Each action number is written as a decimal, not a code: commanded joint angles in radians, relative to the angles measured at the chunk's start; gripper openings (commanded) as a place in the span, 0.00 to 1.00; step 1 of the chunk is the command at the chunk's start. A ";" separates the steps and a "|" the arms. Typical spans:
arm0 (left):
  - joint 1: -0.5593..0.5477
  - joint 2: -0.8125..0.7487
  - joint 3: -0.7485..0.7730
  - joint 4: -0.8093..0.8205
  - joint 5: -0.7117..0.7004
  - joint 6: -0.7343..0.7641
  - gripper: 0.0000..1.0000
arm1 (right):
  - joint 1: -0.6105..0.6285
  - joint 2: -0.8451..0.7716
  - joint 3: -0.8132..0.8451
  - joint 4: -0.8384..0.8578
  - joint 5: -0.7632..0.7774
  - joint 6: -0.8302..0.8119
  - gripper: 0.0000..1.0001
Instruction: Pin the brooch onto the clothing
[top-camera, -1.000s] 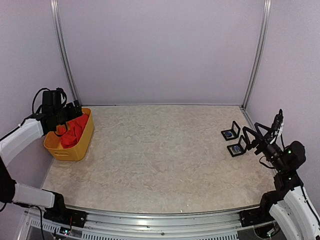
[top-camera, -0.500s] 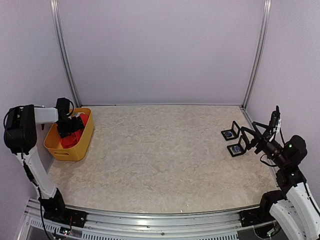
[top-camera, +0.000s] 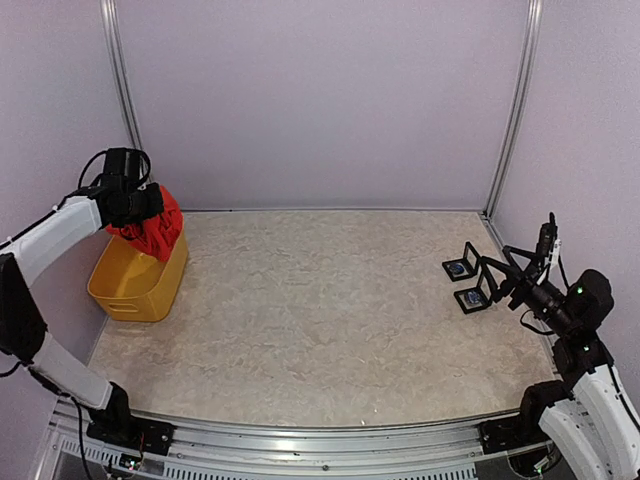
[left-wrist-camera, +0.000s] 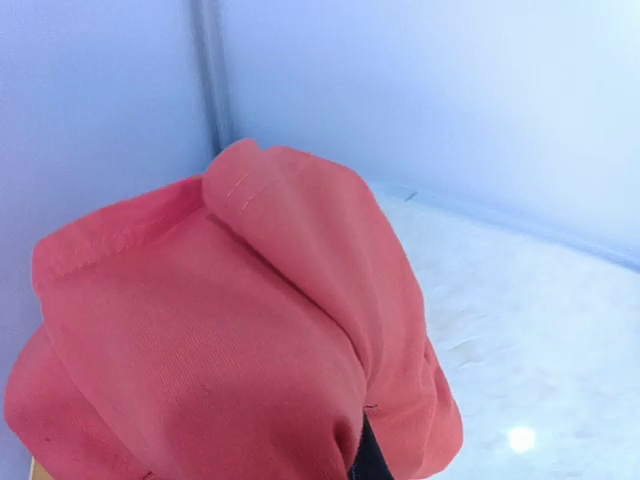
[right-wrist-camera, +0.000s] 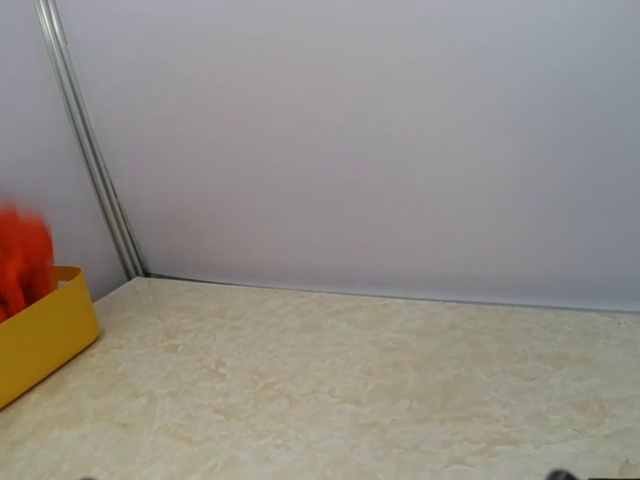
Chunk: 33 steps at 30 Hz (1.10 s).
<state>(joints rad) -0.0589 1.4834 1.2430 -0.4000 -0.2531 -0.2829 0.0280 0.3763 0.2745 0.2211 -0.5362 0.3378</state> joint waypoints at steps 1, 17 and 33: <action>-0.266 -0.221 0.156 -0.004 -0.178 0.139 0.00 | 0.001 0.034 0.052 0.006 -0.018 -0.008 0.93; -0.856 -0.068 0.016 0.000 0.156 0.062 0.00 | 0.035 0.220 0.232 -0.042 -0.192 0.005 0.82; -0.835 0.120 0.005 0.085 0.067 0.081 0.90 | 0.603 0.648 0.489 -0.274 0.255 -0.083 0.66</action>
<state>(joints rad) -0.9081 1.7985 1.3357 -0.3843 -0.1123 -0.1757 0.5194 0.9764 0.7441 0.0338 -0.4416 0.2436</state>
